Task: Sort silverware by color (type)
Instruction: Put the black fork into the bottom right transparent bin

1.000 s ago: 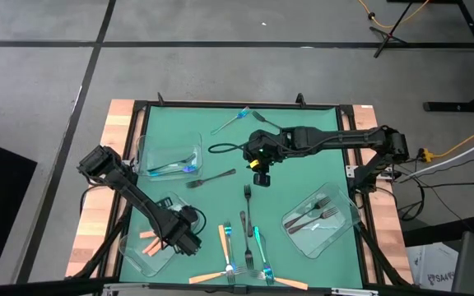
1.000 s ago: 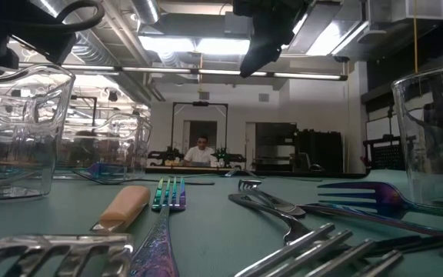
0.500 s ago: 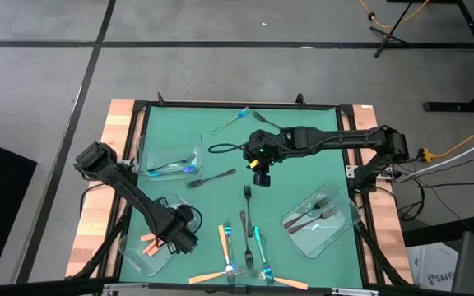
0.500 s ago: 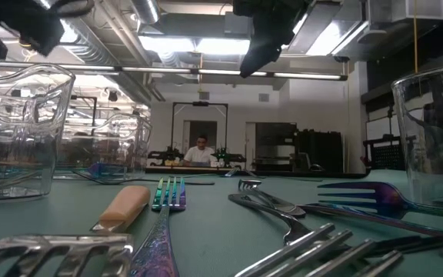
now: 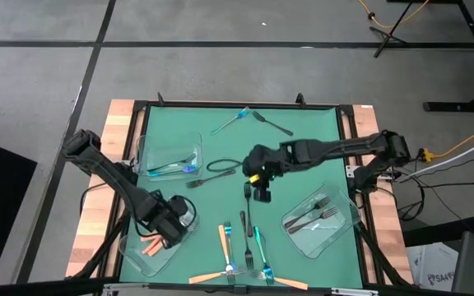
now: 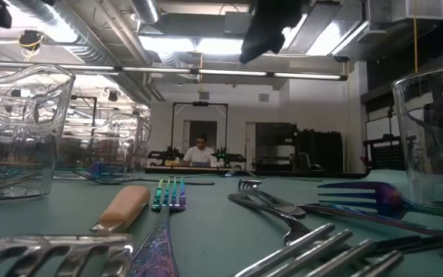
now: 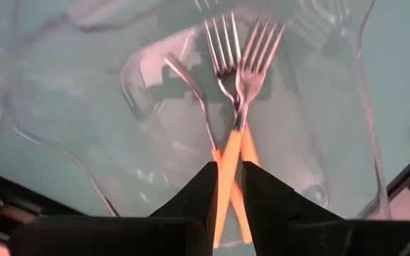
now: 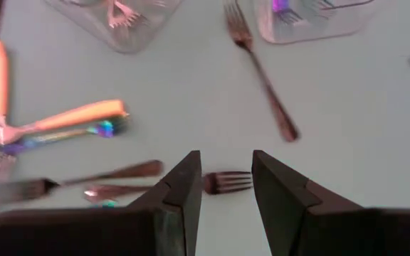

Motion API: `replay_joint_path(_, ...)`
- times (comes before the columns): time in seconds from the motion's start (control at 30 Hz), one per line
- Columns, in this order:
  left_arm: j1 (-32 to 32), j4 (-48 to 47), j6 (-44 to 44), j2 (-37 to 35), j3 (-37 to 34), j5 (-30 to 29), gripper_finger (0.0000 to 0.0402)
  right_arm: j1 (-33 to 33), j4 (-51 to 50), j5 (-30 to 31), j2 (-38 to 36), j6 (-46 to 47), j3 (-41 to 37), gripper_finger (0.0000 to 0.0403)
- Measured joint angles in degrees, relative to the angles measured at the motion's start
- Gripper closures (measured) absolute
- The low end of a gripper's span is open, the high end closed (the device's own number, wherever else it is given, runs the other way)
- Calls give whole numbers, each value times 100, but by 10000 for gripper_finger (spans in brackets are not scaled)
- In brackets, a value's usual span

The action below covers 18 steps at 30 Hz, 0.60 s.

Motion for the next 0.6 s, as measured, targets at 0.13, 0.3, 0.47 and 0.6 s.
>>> replay_joint_path(0.13, 4, 1, 0, -122, 0, -406, 343, 349, 189, 536, 22, 903, 2, 290)
replay_joint_path(0.3, 7, 18, 7, -132, 0, -637, 343, 642, 199, 1258, 114, 2086, 9, 290)
replay_joint_path(0.47, 4, 46, -41, -130, 0, -760, 343, 806, 146, 1430, 378, 3165, 9, 290)
replay_joint_path(0.6, -24, 57, -44, -130, 0, -853, 343, 799, 131, 1367, 679, 3624, 7, 290)
